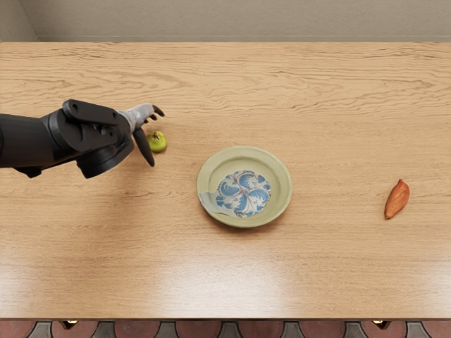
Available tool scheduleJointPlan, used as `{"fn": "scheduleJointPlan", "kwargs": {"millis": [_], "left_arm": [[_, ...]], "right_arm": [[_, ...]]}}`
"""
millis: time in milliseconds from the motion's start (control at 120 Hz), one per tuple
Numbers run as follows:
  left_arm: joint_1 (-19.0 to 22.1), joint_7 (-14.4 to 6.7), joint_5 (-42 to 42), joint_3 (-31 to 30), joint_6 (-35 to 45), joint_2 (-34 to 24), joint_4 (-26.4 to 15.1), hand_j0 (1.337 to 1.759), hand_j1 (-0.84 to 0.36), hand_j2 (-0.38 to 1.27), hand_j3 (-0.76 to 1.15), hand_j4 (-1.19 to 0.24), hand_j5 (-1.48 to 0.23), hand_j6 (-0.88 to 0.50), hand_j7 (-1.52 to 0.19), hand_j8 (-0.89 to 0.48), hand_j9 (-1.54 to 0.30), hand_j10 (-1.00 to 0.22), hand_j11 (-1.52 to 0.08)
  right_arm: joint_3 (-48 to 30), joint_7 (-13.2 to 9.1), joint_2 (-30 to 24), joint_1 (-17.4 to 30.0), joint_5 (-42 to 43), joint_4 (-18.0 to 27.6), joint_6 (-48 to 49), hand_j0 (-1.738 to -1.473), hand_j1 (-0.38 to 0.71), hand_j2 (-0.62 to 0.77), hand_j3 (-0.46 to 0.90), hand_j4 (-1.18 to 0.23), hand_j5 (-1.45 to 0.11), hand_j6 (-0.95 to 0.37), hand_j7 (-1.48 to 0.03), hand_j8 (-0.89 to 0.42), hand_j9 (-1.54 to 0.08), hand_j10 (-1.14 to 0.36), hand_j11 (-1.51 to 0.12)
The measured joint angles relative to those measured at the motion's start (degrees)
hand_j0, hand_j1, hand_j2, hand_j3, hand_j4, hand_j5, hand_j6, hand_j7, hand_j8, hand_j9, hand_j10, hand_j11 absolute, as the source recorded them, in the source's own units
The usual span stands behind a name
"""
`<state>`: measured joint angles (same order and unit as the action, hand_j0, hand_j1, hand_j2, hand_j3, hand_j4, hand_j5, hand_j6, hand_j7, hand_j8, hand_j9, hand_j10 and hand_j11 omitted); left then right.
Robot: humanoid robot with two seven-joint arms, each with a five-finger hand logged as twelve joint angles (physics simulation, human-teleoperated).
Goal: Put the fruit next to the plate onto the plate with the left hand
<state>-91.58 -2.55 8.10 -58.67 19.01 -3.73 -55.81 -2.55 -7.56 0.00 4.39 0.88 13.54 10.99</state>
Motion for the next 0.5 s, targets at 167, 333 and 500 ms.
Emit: {"fn": "scheduleJointPlan", "kwargs": {"millis": [167,333,500], "left_arm": [[0.0,0.0,0.2,0.0,0.5,0.1,0.0,1.658,0.05,0.05,0.0,-0.25,-0.32,-0.25,-0.32,-0.25,-0.32,-0.25,-0.32],[0.1,-0.1,0.2,0.2,0.5,0.8,0.0,1.658,0.02,0.06,0.0,-0.27,-0.36,-0.27,-0.36,-0.27,-0.36,-0.27,-0.36],[0.3,-0.1,0.2,0.2,0.6,0.8,0.0,1.658,0.0,0.06,0.0,-0.29,-0.38,-0.29,-0.38,-0.29,-0.38,-0.29,-0.38]], "right_arm": [[0.0,0.0,0.0,0.0,0.0,0.0,0.0,-1.658,-0.33,0.0,0.0,-0.01,-0.02,-0.01,-0.02,-0.01,-0.02,-0.01,-0.02],[0.0,0.0,0.0,0.0,0.0,0.0,0.0,-1.658,-0.33,0.0,0.0,-0.01,-0.02,-0.01,-0.02,-0.01,-0.02,-0.01,-0.02],[0.0,0.0,0.0,0.0,0.0,0.0,0.0,-1.658,-0.33,0.0,0.0,-0.01,-0.02,-0.01,-0.02,-0.01,-0.02,-0.01,-0.02]]}}
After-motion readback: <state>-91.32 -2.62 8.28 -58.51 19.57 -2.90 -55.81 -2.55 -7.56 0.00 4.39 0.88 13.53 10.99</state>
